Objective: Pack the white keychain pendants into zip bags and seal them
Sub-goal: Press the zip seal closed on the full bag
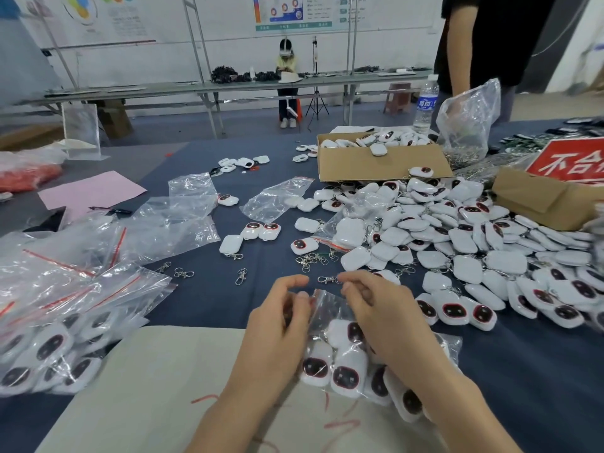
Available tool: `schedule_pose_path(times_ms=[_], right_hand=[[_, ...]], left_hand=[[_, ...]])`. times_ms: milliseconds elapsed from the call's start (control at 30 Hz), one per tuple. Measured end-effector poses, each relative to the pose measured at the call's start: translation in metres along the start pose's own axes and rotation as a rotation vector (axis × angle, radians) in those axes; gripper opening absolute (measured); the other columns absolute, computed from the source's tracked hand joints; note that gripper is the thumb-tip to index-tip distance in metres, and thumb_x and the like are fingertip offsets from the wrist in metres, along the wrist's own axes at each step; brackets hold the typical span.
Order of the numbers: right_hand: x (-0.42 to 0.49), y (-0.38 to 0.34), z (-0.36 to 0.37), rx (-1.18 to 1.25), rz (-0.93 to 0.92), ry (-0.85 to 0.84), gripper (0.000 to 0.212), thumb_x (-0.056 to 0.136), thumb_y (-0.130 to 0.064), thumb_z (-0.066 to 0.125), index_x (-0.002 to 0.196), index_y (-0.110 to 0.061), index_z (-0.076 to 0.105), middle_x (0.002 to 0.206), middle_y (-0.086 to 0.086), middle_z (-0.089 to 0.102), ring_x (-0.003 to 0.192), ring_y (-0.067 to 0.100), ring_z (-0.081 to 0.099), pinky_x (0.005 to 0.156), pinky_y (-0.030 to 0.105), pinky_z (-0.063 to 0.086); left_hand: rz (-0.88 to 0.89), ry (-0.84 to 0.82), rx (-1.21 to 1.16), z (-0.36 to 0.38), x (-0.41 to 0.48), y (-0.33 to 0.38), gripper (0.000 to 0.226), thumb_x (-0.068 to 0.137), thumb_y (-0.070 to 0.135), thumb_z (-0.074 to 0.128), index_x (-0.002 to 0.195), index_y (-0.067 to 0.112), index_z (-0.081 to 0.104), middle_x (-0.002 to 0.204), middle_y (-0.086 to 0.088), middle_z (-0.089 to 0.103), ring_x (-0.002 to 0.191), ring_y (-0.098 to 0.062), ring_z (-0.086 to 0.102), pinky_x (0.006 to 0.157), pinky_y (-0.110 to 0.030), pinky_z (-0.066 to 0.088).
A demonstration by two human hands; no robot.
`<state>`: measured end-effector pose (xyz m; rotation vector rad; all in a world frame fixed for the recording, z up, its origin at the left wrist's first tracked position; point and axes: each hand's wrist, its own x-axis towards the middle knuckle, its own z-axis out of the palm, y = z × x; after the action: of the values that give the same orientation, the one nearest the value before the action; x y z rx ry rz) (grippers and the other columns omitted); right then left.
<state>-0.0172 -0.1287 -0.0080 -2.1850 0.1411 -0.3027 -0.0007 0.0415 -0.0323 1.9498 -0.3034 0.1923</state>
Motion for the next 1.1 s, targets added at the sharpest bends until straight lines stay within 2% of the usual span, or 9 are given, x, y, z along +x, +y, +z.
schedule_pose_path(times_ms=[200,300,367,500,633,767,900,1000,1100], right_hand=[[0.005,0.004,-0.025,0.082,-0.053,0.213,0.023,0.102,-0.027,0.052,0.114,-0.044,0.063,0.106,-0.025,0.068,0.091,-0.002,0.058,0.078,0.011,0.042],[0.01,0.021,-0.03,-0.183,0.037,0.103,0.037,0.104,-0.026,0.051,0.14,-0.032,0.054,0.145,-0.009,0.051,0.133,0.01,0.044,0.107,0.026,0.034],[0.013,0.026,-0.031,-0.274,0.072,-0.004,0.043,0.104,-0.028,0.051,0.146,-0.029,0.049,0.153,-0.006,0.045,0.142,0.015,0.039,0.117,0.036,0.032],[0.019,0.026,-0.03,-0.362,0.081,-0.048,0.042,0.104,-0.032,0.051,0.145,-0.031,0.049,0.15,-0.007,0.049,0.137,0.019,0.044,0.114,0.039,0.033],[0.022,0.027,-0.024,-0.494,0.169,-0.068,0.056,0.095,-0.054,0.057,0.145,-0.031,0.047,0.137,0.003,0.049,0.128,0.025,0.039,0.105,0.036,0.032],[0.02,0.026,-0.025,-0.488,0.188,-0.074,0.046,0.085,-0.064,0.065,0.119,-0.035,0.059,0.11,-0.004,0.048,0.113,0.02,0.046,0.096,0.034,0.037],[0.017,0.022,-0.03,-0.183,0.128,0.017,0.025,0.086,-0.051,0.071,0.095,-0.035,0.054,0.092,-0.011,0.058,0.085,0.008,0.057,0.077,0.033,0.047],[0.015,0.007,-0.031,0.109,0.037,0.026,0.029,0.078,-0.059,0.071,0.092,-0.039,0.056,0.083,-0.019,0.064,0.07,-0.002,0.06,0.062,0.021,0.048],[0.009,-0.009,-0.016,0.327,-0.018,-0.059,0.032,0.067,-0.063,0.071,0.088,-0.041,0.063,0.086,-0.019,0.07,0.07,0.004,0.067,0.066,0.021,0.056]], left_hand=[[-0.095,0.084,0.084,-0.006,0.009,-0.013,0.021,0.103,0.025,0.048,0.111,0.041,0.057,0.08,0.021,0.07,0.074,-0.003,0.066,0.065,-0.013,0.046],[-0.116,0.061,0.129,-0.005,0.011,-0.013,0.026,0.104,0.021,0.044,0.113,0.043,0.055,0.082,0.027,0.069,0.079,0.002,0.065,0.069,-0.02,0.046],[-0.109,0.037,0.169,-0.004,0.01,-0.012,0.028,0.104,0.019,0.042,0.115,0.042,0.054,0.083,0.029,0.067,0.081,0.004,0.064,0.069,-0.02,0.045],[-0.103,0.035,0.177,-0.004,0.01,-0.012,0.029,0.103,0.018,0.041,0.117,0.041,0.053,0.085,0.03,0.066,0.081,0.003,0.063,0.069,-0.02,0.045],[-0.086,0.047,0.168,-0.003,0.009,-0.014,0.028,0.102,0.019,0.043,0.118,0.04,0.054,0.084,0.025,0.067,0.08,-0.002,0.063,0.075,-0.03,0.051],[-0.041,0.075,0.142,-0.001,0.009,-0.014,0.026,0.101,0.025,0.044,0.112,0.047,0.054,0.086,0.024,0.066,0.08,-0.006,0.061,0.075,-0.033,0.05],[0.055,0.169,0.059,-0.001,0.009,-0.01,0.02,0.101,0.04,0.043,0.11,0.053,0.056,0.094,0.019,0.067,0.073,-0.005,0.058,0.068,-0.021,0.042],[0.121,0.162,0.0,0.002,0.006,-0.001,0.02,0.1,0.053,0.045,0.115,0.053,0.058,0.105,0.018,0.067,0.094,-0.005,0.063,0.07,-0.015,0.046],[0.207,0.089,-0.052,0.006,0.001,0.007,0.023,0.101,0.054,0.048,0.119,0.047,0.061,0.11,0.014,0.066,0.105,-0.014,0.064,0.077,-0.018,0.05]])
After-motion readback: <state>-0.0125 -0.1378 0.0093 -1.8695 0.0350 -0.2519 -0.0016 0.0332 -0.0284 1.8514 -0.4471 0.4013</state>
